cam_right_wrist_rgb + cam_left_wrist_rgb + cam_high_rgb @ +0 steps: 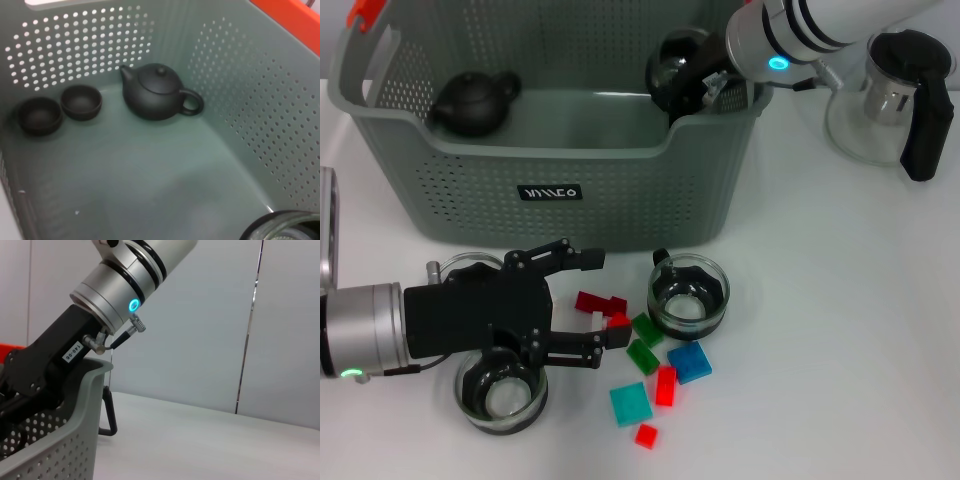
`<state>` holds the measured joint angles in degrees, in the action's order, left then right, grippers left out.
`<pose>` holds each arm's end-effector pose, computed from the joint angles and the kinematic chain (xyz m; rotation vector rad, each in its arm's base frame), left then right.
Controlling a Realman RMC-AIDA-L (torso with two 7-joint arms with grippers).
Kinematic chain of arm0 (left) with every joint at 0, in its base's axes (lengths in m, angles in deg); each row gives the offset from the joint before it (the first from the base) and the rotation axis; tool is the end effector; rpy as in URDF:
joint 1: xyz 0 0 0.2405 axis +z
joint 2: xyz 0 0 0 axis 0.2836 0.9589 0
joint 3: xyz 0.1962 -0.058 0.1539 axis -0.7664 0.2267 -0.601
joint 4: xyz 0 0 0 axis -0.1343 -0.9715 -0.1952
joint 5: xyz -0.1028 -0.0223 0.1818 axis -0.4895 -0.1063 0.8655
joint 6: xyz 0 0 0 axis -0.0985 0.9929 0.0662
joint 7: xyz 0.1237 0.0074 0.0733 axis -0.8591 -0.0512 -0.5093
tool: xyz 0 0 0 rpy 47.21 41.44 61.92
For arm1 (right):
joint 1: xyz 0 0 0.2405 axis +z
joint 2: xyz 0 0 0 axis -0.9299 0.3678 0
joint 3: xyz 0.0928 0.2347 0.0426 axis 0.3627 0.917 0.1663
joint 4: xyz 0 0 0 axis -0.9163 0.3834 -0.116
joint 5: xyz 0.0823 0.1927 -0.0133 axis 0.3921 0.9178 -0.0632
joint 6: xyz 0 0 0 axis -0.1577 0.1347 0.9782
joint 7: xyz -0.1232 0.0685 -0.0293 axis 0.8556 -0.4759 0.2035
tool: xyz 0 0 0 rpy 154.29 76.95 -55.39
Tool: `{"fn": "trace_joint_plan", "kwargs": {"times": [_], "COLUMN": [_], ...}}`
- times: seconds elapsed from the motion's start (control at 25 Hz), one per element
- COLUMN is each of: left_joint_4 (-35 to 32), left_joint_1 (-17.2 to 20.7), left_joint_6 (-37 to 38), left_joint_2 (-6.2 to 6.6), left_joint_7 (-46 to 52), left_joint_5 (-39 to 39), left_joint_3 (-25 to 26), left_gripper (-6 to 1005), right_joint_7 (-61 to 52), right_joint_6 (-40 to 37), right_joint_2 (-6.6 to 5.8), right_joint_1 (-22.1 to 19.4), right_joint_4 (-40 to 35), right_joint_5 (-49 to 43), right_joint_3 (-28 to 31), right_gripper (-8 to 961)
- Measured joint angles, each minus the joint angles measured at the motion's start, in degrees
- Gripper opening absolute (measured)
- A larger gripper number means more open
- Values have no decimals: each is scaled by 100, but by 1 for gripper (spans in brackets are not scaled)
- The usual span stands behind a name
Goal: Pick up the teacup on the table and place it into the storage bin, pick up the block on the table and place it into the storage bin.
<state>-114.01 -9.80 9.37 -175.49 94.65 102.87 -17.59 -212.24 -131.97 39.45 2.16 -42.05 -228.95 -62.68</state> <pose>-0.2704 0.2812 -0.0217 -2.7540 -0.3428 -0.8643 0.0736 0.4755 -0.0715 -2.5908 0.3648 -0.1993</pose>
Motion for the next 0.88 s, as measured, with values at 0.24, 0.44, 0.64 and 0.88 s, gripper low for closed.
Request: {"fn": "trace_joint_plan", "kwargs": {"times": [0.24, 0.44, 0.64, 0.88], "left_joint_4": [0, 0, 0, 0], "left_joint_1": [0, -5, -9, -9], "left_joint_6": [-1, -9, -9, -20], "left_joint_2": [0, 0, 0, 0], "left_joint_7": [0, 0, 0, 0], "left_joint_5": [0, 0, 0, 0], "left_joint_3": [0, 0, 0, 0], "left_gripper": [947, 947, 947, 947], "right_joint_7": [3, 3, -12, -4], "right_joint_6": [54, 73, 73, 61], "right_joint_2": [1, 0, 2, 6], "right_joint_1": [-10, -10, -9, -1], "right_joint_4": [64, 64, 51, 13], "right_joint_5": [0, 0, 0, 0], "right_joint_3": [-56, -80, -88, -88], "right_gripper": [56, 57, 56, 72]}}
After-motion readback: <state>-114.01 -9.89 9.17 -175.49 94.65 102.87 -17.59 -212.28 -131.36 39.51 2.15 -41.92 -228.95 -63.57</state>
